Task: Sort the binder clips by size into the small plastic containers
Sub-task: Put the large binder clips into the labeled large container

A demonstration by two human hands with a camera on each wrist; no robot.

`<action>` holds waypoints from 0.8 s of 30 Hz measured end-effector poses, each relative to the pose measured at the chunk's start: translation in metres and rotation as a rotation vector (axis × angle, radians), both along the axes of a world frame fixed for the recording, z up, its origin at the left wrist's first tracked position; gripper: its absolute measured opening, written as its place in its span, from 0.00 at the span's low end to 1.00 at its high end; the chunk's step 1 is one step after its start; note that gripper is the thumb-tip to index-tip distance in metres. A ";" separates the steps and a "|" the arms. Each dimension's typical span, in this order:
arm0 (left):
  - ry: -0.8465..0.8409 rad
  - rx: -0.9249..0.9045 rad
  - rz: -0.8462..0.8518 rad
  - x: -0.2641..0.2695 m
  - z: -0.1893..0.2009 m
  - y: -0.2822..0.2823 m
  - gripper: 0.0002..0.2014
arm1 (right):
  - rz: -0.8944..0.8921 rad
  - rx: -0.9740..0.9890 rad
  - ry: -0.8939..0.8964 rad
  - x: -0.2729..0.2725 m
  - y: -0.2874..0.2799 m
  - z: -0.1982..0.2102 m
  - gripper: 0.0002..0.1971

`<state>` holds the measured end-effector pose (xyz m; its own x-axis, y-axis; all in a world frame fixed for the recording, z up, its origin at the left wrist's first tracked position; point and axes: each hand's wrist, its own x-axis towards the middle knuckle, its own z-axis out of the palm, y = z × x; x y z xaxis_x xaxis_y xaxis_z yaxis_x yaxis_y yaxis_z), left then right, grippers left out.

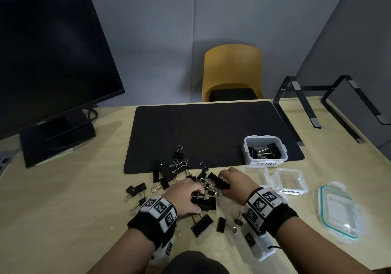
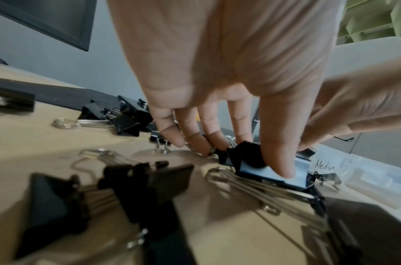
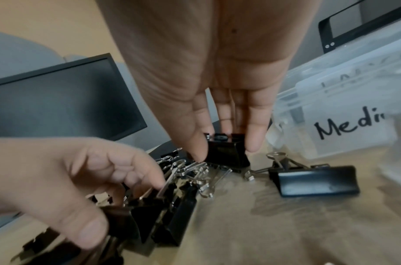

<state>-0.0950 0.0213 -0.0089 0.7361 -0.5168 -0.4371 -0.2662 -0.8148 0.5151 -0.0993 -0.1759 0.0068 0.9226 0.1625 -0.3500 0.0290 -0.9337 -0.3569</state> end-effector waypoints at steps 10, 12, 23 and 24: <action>0.024 -0.011 -0.009 0.011 -0.003 -0.007 0.16 | -0.109 0.107 -0.022 0.009 -0.002 0.005 0.19; 0.034 -0.033 0.006 0.012 -0.001 -0.007 0.16 | -0.117 0.132 -0.036 0.010 -0.002 0.007 0.18; 0.182 -0.353 0.145 0.037 0.031 -0.027 0.08 | -0.201 0.296 -0.244 0.026 -0.029 0.036 0.11; 0.163 -0.382 0.155 0.041 0.034 -0.031 0.08 | -0.214 0.311 -0.261 0.028 -0.034 0.039 0.10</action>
<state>-0.0544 -0.0092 0.0254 0.7550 -0.5526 -0.3529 -0.0465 -0.5820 0.8119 -0.0714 -0.2097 0.0462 0.9976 0.0198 -0.0664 -0.0264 -0.7780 -0.6277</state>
